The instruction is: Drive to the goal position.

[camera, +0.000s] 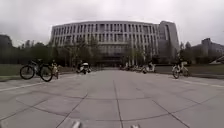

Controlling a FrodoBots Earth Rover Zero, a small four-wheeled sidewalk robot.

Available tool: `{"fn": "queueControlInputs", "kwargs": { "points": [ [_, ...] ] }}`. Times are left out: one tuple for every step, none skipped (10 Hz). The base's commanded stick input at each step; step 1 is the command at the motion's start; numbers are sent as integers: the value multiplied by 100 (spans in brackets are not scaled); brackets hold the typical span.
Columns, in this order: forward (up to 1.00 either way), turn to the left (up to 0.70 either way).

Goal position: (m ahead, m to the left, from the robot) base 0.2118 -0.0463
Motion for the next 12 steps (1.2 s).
{"fn": "queueControlInputs", "kwargs": {
  "points": [
    [0,5],
    [0,5],
    [0,5],
    [0,5],
    [0,5],
    [0,5],
    [0,5],
    [0,4],
    [0,4],
    [0,4],
    [0,4],
    [0,4]
  ]
}}
